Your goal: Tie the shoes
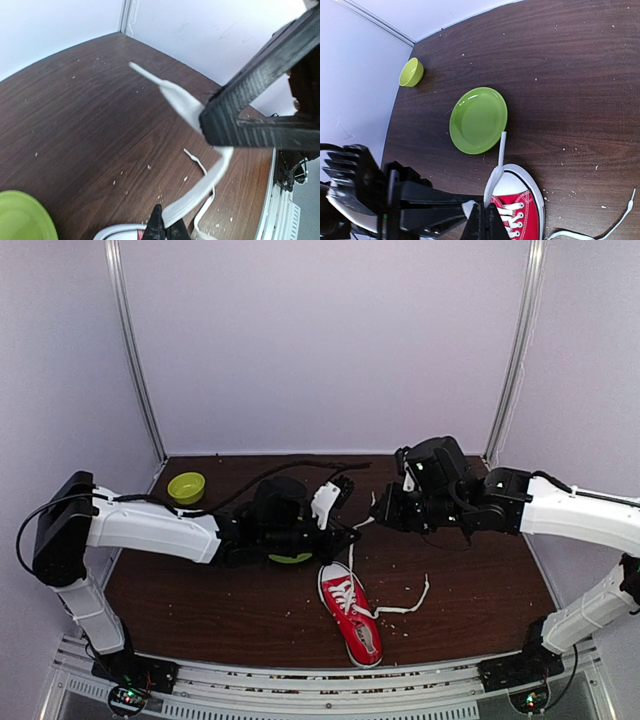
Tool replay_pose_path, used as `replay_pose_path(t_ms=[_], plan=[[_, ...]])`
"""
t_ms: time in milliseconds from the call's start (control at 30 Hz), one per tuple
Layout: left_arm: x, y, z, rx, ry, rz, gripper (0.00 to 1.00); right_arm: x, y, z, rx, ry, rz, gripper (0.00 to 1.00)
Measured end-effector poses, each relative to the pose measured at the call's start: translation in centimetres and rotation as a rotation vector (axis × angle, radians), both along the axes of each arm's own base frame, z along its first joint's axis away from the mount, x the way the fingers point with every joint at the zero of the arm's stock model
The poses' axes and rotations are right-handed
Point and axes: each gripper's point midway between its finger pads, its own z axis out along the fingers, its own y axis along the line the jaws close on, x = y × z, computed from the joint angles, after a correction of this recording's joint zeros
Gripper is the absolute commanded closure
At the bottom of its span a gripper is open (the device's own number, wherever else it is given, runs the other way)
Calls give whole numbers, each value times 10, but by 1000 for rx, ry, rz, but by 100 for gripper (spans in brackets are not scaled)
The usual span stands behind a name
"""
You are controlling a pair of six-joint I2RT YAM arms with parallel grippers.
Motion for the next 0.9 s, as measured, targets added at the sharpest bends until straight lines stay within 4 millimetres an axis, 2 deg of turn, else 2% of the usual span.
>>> replay_pose_path(t_ms=[100,133,200,267,300,333,367,400,467,567,633,733,800,900], plan=[[-7,17,4,-8,18,20,100,-7,0,-13,-25,23,15,100],[-10,22,7,-16,24,23,100,-10,1,-18,-33,32,27,98],[-16,30,12,-28,35,28,100,-13,8,-23,-42,40,46,87],[-20,39,13,-34,51,40,100,-16,17,-31,-66,53,72,71],[-21,45,11,-32,61,54,100,-15,23,-35,-82,58,85,60],[-21,51,8,-26,72,69,100,-14,26,-39,-93,68,86,42],[-22,58,3,-19,85,89,100,-11,30,-42,-111,71,91,29],[-22,66,-3,-9,99,111,100,-9,32,-45,-123,77,87,21],[-22,81,-16,15,133,164,100,-7,28,-49,-156,76,77,16],[-18,99,-33,39,190,238,100,-10,5,-54,-201,79,38,15],[-17,104,-41,51,228,266,100,-14,-24,-63,-224,94,-1,15],[-12,106,-56,79,274,296,100,-19,-75,-86,-266,142,-92,15],[-9,105,-72,119,315,309,100,-22,-101,-104,-298,177,-146,15],[-8,103,-101,183,386,311,100,-30,-126,-131,-345,236,-192,15]])
